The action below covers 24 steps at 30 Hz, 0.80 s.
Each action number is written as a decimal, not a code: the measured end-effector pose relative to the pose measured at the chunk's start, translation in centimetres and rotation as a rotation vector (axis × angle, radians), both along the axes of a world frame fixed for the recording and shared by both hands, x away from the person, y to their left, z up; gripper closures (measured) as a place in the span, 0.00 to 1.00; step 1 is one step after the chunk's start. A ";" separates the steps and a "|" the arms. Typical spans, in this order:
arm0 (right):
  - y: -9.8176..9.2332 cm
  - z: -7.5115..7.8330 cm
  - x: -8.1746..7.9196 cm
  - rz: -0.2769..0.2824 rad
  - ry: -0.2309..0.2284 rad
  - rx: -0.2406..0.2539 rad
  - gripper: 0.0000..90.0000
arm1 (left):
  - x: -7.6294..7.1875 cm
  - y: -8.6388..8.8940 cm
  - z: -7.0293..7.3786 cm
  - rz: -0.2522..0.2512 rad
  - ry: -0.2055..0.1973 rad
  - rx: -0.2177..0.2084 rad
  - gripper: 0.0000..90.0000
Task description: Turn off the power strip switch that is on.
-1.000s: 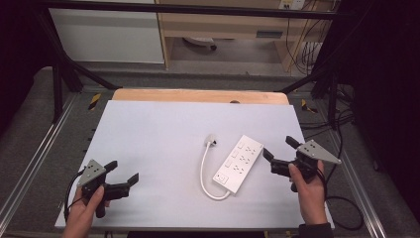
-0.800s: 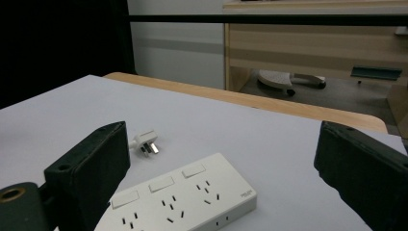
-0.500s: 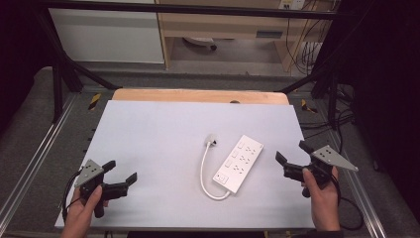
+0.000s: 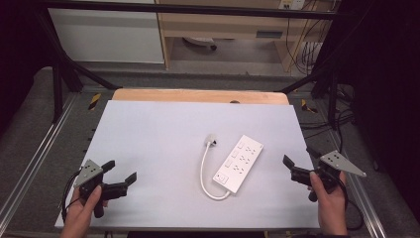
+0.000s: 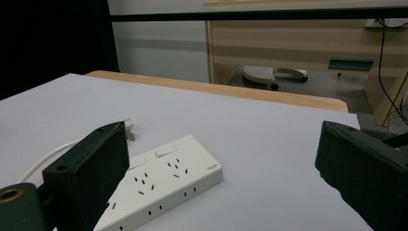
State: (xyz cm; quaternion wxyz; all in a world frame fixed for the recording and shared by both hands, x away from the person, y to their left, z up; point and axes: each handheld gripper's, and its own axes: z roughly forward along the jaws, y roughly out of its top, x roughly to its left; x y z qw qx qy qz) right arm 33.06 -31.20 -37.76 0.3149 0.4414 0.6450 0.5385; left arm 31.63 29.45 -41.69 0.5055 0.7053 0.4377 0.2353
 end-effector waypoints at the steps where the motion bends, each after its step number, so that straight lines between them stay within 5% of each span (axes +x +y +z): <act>1: 0.0 0.0 0.0 0.000 0.000 0.000 0.06 | 0.0 0.0 0.0 0.000 0.001 -0.001 0.06; 24: -0.3 -3.4 1.2 -0.009 0.075 -0.025 0.03 | 0.0 0.0 0.0 0.001 -0.003 -0.002 0.06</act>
